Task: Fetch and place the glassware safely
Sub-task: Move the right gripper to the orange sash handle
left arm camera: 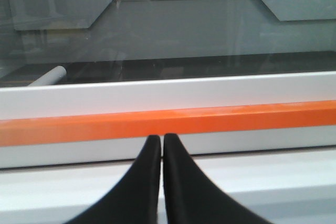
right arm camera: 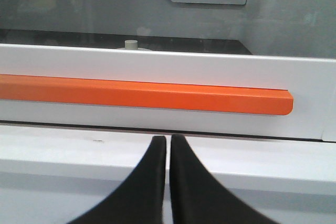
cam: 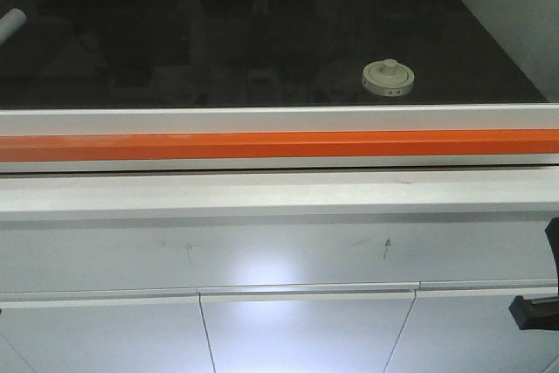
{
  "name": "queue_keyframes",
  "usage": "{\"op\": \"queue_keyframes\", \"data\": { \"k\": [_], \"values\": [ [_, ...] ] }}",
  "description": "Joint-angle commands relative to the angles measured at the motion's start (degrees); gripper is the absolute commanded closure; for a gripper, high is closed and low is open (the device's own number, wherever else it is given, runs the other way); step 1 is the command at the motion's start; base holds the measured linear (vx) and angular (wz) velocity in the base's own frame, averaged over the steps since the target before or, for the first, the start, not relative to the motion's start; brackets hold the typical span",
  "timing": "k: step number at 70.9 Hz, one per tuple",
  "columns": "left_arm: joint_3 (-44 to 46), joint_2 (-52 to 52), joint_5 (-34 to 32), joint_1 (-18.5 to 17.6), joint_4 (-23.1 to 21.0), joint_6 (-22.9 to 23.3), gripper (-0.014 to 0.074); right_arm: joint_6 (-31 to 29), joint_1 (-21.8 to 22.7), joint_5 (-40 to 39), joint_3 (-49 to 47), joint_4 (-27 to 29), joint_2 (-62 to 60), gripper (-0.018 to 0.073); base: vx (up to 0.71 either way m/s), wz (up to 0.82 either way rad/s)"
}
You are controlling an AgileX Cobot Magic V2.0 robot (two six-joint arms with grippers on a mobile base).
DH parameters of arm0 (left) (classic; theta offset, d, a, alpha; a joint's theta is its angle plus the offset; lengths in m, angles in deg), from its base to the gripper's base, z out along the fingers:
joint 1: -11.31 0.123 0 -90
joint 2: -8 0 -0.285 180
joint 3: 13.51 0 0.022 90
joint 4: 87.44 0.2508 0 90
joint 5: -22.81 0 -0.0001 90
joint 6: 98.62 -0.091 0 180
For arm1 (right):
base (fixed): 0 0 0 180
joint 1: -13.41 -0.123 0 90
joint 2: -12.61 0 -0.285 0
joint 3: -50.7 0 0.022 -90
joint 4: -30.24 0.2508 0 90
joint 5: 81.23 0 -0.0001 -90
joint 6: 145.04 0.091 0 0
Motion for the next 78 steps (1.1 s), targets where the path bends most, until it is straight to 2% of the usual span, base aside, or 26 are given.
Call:
{"op": "queue_keyframes", "data": {
  "k": [1, 20, 38, 66, 78],
  "values": [
    [0.76, 0.01, -5.45, 0.02, -0.16, 0.46, 0.0603, -0.6, 0.21, -5.27, -1.23, -0.03, -0.11, 0.0563, 0.0, 0.0],
    [0.76, 0.28, -5.31, 0.02, -0.16, 0.24, 0.0603, -0.78, 0.21, -11.2, -1.44, -0.03, 4.13, 0.0563, 0.0, 0.0],
    [0.76, 0.28, -5.74, 0.02, -0.16, 0.24, 0.0603, -7.59, 0.21, -12.65, -5.66, -0.03, 12.56, 0.0563, 0.0, 0.0],
    [0.76, 0.28, -5.74, 0.02, -0.16, -0.08, 0.0603, -7.71, 0.21, -30.67, -11.32, 1.11, 34.78, 0.0563, 0.0, 0.0],
    [0.76, 0.28, -5.74, 0.02, -0.16, -0.08, 0.0603, -9.34, 0.21, -37.22, -11.4, 3.56, 42.45, 0.0563, 0.0, 0.0]
  ]
}}
